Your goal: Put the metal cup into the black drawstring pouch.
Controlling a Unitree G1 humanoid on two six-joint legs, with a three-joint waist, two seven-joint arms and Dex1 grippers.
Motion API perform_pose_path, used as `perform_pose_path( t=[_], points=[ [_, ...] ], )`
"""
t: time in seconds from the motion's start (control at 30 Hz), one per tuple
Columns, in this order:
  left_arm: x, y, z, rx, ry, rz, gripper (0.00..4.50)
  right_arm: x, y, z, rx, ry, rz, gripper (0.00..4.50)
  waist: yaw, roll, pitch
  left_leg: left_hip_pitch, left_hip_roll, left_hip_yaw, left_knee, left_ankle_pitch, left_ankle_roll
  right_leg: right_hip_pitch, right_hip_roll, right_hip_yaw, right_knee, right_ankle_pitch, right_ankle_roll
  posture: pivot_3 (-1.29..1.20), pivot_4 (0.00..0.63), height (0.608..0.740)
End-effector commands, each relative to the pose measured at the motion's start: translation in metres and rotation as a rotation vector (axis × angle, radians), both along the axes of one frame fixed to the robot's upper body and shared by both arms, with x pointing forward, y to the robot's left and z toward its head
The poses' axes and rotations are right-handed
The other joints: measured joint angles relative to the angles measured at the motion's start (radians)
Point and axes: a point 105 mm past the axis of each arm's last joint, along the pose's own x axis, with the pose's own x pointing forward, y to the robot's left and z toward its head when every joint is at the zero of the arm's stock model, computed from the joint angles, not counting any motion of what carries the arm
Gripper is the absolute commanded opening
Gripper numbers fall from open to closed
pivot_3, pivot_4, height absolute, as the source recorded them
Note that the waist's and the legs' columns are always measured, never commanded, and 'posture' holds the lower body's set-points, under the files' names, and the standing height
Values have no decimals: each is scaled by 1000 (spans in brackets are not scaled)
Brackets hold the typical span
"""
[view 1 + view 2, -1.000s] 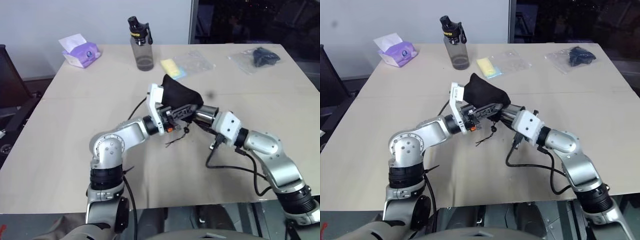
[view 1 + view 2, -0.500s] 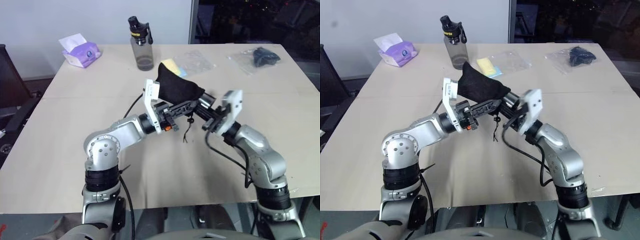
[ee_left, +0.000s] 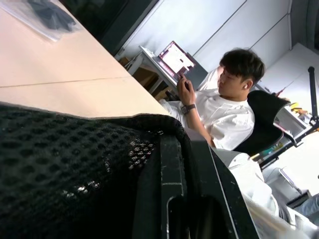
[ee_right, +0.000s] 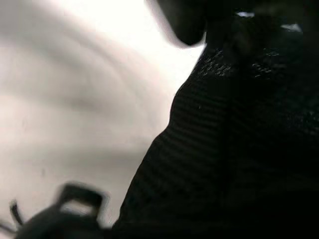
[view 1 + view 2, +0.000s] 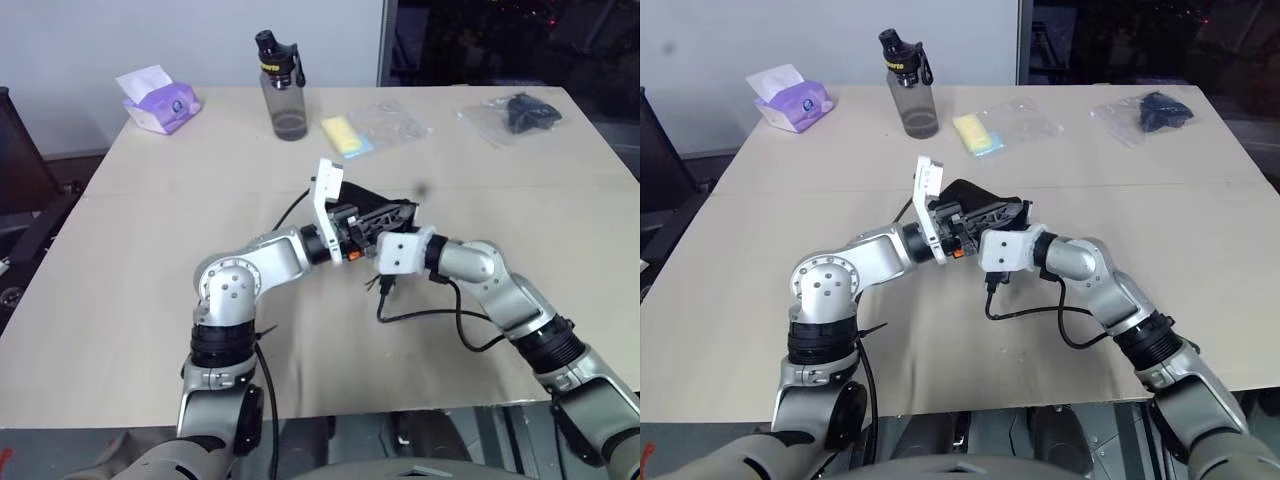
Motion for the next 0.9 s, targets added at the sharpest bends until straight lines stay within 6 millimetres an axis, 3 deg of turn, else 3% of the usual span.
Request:
perform_pose_path(
  t=[0.03, 0.13, 0.23, 0.4, 0.53, 0.7, 0.8, 0.9],
  points=[
    [-6, -4, 12, -21, -67, -18, 0, -4, -8, 20, 130, 69, -9, 684, 0, 0, 0, 0, 0, 0, 0, 0, 0, 0, 0, 0, 0, 0, 0, 0, 150, 740],
    [2, 0, 2, 26, -74, 38, 0, -12, -18, 31, 217, 117, 6, 1982, 0, 0, 0, 0, 0, 1, 0, 0, 0, 0, 0, 0, 0, 0, 0, 0, 150, 740],
    [8, 3, -4, 30, -65, 66, 0, -34, -26, 29, 218, 196, 74, 3412, 2, 0, 0, 0, 0, 0, 0, 0, 0, 0, 0, 0, 0, 0, 0, 0, 150, 740],
    [13, 4, -9, 39, -69, 89, 0, -60, -43, 36, 148, 179, 136, 3412, 1, 0, 1, 0, 0, 0, 0, 0, 0, 0, 0, 0, 0, 0, 0, 0, 150, 740],
    [14, 1, -9, 35, -71, 81, 0, -70, -55, 45, 133, 138, 135, 3412, -1, 0, 1, 1, 0, 1, 0, 0, 0, 0, 0, 0, 0, -2, 3, 0, 150, 740],
    [15, -1, -5, 8, -64, 81, 0, -72, -78, 57, 353, 246, 52, 3412, 3, -1, 2, 0, 0, 0, 0, 0, 0, 0, 0, 0, 0, -2, 2, 0, 150, 740],
    [16, -4, -1, -27, -52, 82, 0, -73, -90, 46, 524, 480, -1, 3412, 5, -1, 2, -1, 0, 1, 1, 0, 0, 0, -1, 0, 0, 0, 0, 0, 150, 740],
    [16, -7, 2, -38, -50, 77, 0, -79, -92, 13, 453, 660, -63, 3412, 6, -1, 2, 0, 0, 0, 1, 0, 0, 1, -1, 0, 0, 0, 0, 0, 150, 740]
  ],
)
